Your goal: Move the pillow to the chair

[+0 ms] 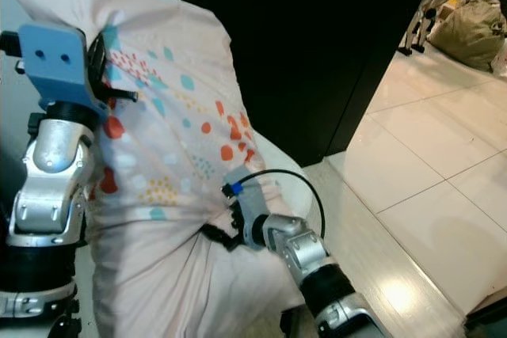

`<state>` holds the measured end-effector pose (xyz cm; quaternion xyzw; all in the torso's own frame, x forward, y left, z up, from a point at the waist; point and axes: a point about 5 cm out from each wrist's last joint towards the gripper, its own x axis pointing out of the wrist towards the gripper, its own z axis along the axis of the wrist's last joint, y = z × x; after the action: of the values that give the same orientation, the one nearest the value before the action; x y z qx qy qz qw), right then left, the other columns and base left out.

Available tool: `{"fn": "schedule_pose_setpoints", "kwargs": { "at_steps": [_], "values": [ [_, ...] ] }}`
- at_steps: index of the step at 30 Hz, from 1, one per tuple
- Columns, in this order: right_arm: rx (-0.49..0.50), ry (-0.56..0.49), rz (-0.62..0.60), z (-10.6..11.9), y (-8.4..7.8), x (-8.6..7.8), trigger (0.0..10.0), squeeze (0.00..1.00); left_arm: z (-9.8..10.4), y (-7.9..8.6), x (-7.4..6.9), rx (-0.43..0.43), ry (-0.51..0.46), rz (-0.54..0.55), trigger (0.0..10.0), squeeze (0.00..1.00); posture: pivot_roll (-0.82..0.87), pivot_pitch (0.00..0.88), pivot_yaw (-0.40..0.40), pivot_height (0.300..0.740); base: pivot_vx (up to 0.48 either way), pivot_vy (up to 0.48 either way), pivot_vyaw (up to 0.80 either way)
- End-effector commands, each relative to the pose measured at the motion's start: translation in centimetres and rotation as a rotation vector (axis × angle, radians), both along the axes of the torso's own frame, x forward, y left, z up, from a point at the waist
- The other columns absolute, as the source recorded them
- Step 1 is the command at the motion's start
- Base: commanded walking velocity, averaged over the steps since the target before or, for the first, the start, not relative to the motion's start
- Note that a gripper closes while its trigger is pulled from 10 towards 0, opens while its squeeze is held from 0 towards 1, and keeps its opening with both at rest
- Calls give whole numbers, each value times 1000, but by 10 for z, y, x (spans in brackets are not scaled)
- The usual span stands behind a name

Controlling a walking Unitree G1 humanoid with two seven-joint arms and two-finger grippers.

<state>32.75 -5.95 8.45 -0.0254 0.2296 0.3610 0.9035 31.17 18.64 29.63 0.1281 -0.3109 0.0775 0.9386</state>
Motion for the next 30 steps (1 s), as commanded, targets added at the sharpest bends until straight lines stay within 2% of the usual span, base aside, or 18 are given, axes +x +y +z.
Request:
{"fn": "schedule_pose_setpoints", "kwargs": {
  "at_steps": [1,2,3,4,5,6,16,19,20,21,27,30],
  "values": [
    [-76,38,-119,-16,-20,2,10000,0,9,-4,-8,6,-62,6,2078,0,130,95,-170,505,0,0,0],
    [-75,32,-134,-15,-21,4,10000,0,7,-4,-7,6,-57,9,3412,0,133,94,-172,505,0,0,0],
    [-74,29,-144,-14,-21,5,10000,0,6,-3,-7,5,-53,11,3412,0,133,94,-172,505,0,0,0],
    [-73,18,-166,-13,-22,7,10000,0,4,-2,-7,0,-46,15,6706,0,137,95,-173,505,0,0,0],
    [-72,11,-181,-13,-23,9,10000,0,3,-2,-7,-4,-41,18,6706,0,137,95,-173,505,0,0,0],
    [-74,-1,-198,-12,-24,12,10000,0,1,-1,-7,-7,-36,23,9843,0,139,94,-175,505,0,0,0],
    [-78,-46,-310,-9,-34,23,10000,0,-22,15,-3,-13,48,119,10000,0,140,89,-174,505,0,0,0],
    [-65,-55,-329,-9,-36,25,10000,0,-43,29,1,3,136,196,10000,0,139,88,-171,505,0,0,0],
    [-63,-56,-328,-10,-36,24,10000,0,-54,33,4,28,193,230,10000,259,139,88,-169,505,0,0,0],
    [-62,-57,-328,-10,-37,24,10000,0,-64,37,5,41,236,255,10000,1000,140,87,-168,505,0,0,0],
    [-52,-57,-335,-14,-39,23,10000,0,-119,50,6,129,488,337,10000,1000,137,84,-161,505,0,0,0],
    [-50,-64,-337,-13,-38,24,10000,0,-125,49,6,162,519,339,10000,1000,134,83,-159,505,0,0,0]
  ]
}}
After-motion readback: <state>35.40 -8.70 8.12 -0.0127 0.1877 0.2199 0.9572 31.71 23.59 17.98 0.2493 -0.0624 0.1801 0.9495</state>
